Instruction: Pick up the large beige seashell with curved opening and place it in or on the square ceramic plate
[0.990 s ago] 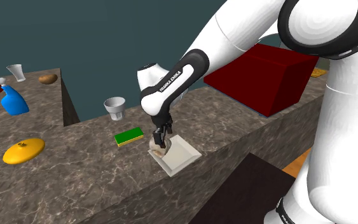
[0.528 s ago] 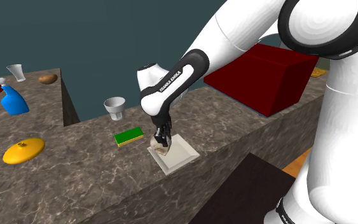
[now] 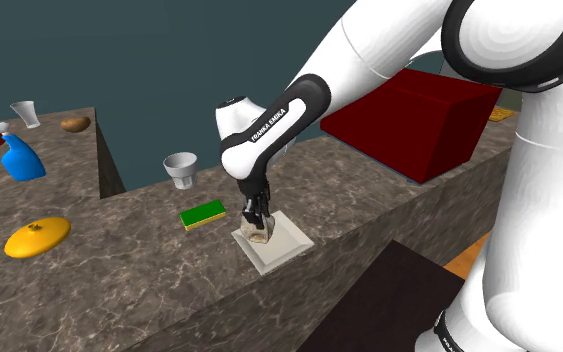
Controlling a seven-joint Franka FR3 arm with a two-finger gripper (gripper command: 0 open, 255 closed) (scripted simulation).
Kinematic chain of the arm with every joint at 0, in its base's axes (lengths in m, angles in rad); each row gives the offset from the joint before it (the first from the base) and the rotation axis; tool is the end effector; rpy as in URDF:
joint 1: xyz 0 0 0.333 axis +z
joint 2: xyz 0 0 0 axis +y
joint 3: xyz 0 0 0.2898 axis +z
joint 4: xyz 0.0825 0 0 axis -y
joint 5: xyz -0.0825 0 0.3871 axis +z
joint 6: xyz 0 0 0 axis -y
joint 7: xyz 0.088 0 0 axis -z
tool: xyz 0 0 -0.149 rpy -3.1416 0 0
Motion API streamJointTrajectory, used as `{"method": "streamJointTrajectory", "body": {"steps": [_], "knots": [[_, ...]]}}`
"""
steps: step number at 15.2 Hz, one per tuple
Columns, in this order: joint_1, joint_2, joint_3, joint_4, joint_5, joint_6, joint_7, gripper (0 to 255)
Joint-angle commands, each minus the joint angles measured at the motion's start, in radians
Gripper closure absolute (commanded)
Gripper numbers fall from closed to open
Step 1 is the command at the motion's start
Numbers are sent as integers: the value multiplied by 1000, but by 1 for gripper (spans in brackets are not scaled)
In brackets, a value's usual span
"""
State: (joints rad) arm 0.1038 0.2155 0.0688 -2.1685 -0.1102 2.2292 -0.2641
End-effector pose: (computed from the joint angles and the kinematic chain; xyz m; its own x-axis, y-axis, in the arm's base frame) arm 0.5259 0.0855 0.2136 0.8612 0.4805 -0.1658 0.4898 -0.8716 0.0184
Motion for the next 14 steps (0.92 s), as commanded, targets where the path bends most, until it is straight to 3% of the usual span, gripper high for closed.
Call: {"method": "streamJointTrajectory", "body": {"steps": [1,14], "knots": [[-1,-14,0,8,3,-22,-3,255],[-2,-113,4,66,20,-177,-23,255]]}}
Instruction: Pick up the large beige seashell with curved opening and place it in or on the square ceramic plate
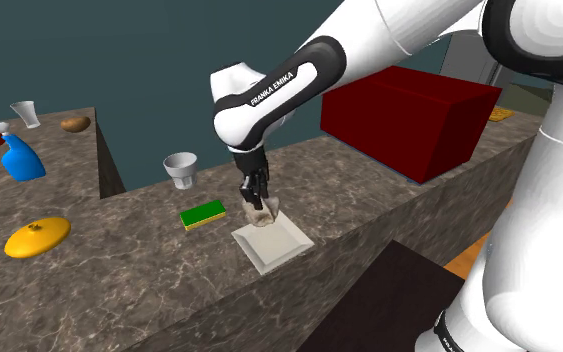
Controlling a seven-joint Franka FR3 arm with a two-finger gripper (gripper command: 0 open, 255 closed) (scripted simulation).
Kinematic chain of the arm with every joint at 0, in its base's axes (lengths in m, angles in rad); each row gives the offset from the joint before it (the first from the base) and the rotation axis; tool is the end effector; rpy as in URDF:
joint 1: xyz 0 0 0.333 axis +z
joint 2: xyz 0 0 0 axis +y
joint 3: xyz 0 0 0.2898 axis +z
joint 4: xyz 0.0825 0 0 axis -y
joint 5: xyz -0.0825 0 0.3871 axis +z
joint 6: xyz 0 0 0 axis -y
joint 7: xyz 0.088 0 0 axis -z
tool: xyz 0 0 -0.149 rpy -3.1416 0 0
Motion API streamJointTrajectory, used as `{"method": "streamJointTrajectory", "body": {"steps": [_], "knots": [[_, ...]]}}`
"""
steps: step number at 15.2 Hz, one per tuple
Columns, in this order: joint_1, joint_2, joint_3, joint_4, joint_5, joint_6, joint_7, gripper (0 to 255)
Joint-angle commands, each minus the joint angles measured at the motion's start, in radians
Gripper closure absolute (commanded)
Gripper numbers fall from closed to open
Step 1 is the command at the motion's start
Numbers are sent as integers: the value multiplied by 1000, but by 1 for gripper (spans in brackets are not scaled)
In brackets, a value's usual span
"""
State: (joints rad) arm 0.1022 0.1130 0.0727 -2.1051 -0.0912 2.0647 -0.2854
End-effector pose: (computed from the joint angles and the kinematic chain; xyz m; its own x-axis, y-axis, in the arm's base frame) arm 0.5308 0.0857 0.2837 0.8615 0.4800 -0.1657 0.4893 -0.8719 0.0186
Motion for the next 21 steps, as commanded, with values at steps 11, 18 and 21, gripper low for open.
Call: {"method": "streamJointTrajectory", "body": {"steps": [11,18,21], "knots": [[-23,-229,-22,-221,9,-4,-51,255],[-24,-175,-22,-264,0,93,-40,255],[-25,-148,-22,-279,-4,135,-34,255]]}}
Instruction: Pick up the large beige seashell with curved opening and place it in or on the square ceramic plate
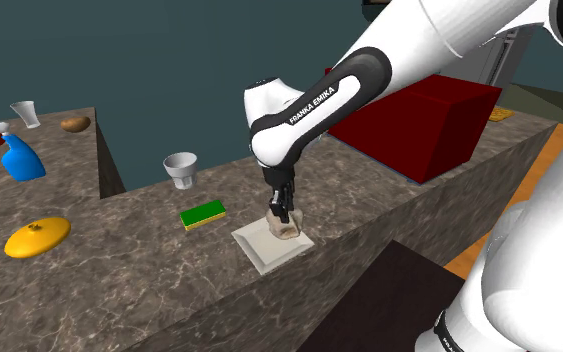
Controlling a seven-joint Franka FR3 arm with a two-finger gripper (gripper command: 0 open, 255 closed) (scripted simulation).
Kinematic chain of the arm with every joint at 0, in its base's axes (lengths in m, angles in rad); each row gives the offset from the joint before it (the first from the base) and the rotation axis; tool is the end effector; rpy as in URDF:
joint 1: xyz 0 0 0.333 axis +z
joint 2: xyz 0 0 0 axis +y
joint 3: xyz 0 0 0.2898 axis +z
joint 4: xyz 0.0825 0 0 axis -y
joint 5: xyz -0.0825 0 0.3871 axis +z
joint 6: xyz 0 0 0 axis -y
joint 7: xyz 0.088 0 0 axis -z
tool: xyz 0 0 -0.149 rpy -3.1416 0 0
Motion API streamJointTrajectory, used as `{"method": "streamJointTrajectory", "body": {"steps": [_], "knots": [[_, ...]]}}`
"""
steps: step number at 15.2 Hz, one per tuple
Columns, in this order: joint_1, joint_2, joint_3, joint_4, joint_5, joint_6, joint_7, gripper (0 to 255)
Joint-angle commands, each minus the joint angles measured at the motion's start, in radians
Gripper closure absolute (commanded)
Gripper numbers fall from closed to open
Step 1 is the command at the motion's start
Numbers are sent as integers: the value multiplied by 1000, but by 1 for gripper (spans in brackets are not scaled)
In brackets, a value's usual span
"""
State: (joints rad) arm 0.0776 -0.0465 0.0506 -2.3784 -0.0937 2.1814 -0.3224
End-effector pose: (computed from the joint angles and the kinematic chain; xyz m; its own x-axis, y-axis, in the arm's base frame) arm 0.4680 0.0534 0.2588 0.8614 0.4800 -0.1663 0.4894 -0.8719 0.0183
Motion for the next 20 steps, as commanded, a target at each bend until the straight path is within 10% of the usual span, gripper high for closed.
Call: {"method": "streamJointTrajectory", "body": {"steps": [1,14,15,20], "knots": [[0,21,0,-10,-3,32,5,255],[-1,74,-1,-31,-13,105,15,255],[-1,73,0,-33,-13,106,16,0],[-1,74,-1,-31,-13,105,15,0]]}}
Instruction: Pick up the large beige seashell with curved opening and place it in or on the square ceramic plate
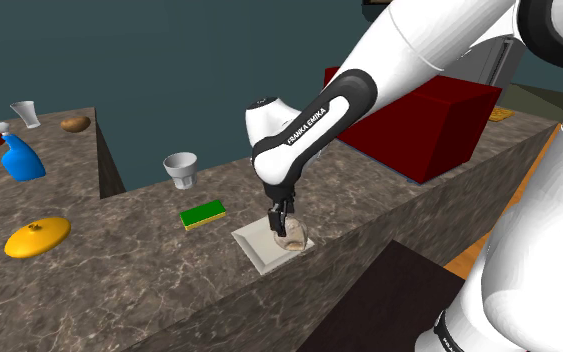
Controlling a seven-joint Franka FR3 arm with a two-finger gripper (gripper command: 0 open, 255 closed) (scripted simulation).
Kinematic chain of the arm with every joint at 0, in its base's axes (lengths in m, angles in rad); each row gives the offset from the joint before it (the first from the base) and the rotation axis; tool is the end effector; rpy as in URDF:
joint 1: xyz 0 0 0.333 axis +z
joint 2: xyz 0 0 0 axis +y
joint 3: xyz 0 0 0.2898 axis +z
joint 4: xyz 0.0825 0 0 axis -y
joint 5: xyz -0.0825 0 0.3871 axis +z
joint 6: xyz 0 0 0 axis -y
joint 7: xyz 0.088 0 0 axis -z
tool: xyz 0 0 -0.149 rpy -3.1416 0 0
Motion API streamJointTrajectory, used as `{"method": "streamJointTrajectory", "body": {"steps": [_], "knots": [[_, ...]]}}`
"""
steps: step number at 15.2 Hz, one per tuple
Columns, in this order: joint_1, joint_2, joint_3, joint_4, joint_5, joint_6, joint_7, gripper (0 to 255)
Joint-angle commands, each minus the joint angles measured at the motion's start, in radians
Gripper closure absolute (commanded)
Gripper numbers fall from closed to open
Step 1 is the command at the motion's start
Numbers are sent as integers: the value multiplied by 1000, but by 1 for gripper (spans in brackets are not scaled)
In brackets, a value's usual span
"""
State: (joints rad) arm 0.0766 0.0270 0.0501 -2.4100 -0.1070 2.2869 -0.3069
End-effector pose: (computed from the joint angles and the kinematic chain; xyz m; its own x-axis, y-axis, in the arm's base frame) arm 0.4658 0.0536 0.2187 0.8615 0.4801 -0.1652 0.4895 -0.8718 0.0188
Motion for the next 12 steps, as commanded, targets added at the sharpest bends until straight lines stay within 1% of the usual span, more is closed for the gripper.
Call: {"method": "streamJointTrajectory", "body": {"steps": [1,4,12], "knots": [[1,-20,1,16,5,-36,-3,0],[5,-68,5,66,17,-134,-11,0],[5,-68,5,66,17,-134,-11,0]]}}
